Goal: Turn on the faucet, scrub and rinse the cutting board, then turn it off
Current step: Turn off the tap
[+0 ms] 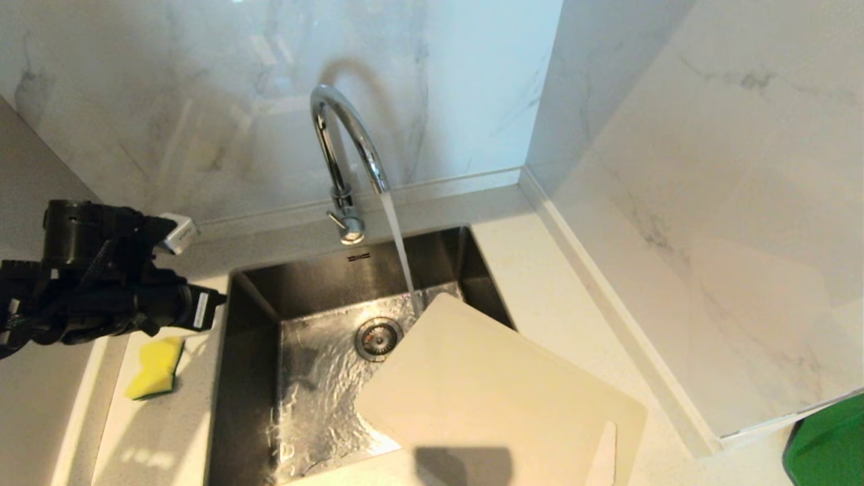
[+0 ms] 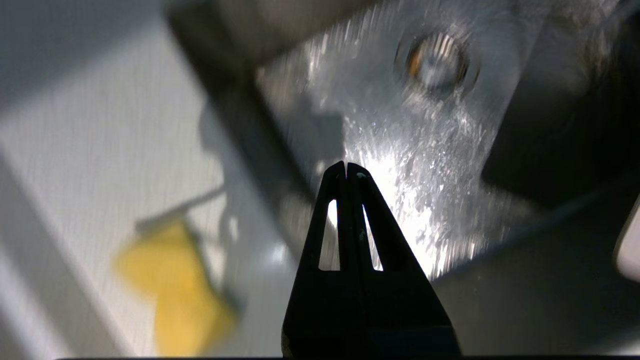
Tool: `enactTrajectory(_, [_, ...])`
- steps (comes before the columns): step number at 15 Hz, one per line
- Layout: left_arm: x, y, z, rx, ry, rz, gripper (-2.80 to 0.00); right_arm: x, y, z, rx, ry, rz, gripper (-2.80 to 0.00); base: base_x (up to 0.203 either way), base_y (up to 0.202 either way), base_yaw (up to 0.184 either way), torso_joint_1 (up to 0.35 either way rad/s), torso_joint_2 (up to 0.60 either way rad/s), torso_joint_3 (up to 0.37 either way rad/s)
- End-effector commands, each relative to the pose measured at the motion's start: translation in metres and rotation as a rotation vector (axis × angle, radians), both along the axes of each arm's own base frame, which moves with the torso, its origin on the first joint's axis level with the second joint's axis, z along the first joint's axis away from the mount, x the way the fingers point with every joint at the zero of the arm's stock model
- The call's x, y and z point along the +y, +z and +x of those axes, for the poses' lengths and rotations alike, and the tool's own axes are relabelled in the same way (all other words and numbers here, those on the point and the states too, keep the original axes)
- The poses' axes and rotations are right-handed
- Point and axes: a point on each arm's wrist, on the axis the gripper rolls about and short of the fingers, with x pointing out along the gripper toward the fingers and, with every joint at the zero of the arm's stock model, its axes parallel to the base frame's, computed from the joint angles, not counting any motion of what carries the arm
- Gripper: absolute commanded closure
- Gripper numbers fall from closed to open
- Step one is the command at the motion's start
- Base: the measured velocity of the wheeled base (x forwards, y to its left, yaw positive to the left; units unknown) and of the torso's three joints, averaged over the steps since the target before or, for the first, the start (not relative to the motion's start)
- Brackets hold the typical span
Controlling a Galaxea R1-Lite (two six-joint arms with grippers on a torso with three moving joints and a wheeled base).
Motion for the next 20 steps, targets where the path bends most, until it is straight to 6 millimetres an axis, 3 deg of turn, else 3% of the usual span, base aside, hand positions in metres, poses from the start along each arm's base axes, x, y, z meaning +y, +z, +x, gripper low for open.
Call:
enactTrajectory(1, [-0.017,-0.005,0.034,-0.013,-0.069,-0.021,0.00,0.000,0.000,0.000,0.001,-0.001,0.001,0.00,0.000,0.000,0.000,0.000,0.00,0.000])
enactTrajectory(6, [-0.056,0.028,0.070,-0.038,-0.193,-0.125,0.00,0.000,0.000,0.000,0.001,-0.001,0.001,0.00,0.000,0.000,0.000,0.000,0.00,0.000])
enactTrajectory(9, [-0.074,0.022,0.093,-0.014,-0.207,-0.168,0.00,0.000,0.000,0.000,0.001,-0.001,0.001,0.00,0.000,0.000,0.000,0.000,0.00,0.000])
enactTrajectory(13, [-0.077,0.013,0.104,-0.006,-0.205,-0.178,0.00,0.000,0.000,0.000,0.001,-0.001,0.001,0.00,0.000,0.000,0.000,0.000,0.00,0.000])
enactTrajectory(20, [-0.084,0.028,0.125,-0.088,-0.195,-0.229,0.00,0.000,0.000,0.000,0.001,-0.001,0.001,0.00,0.000,0.000,0.000,0.000,0.00,0.000])
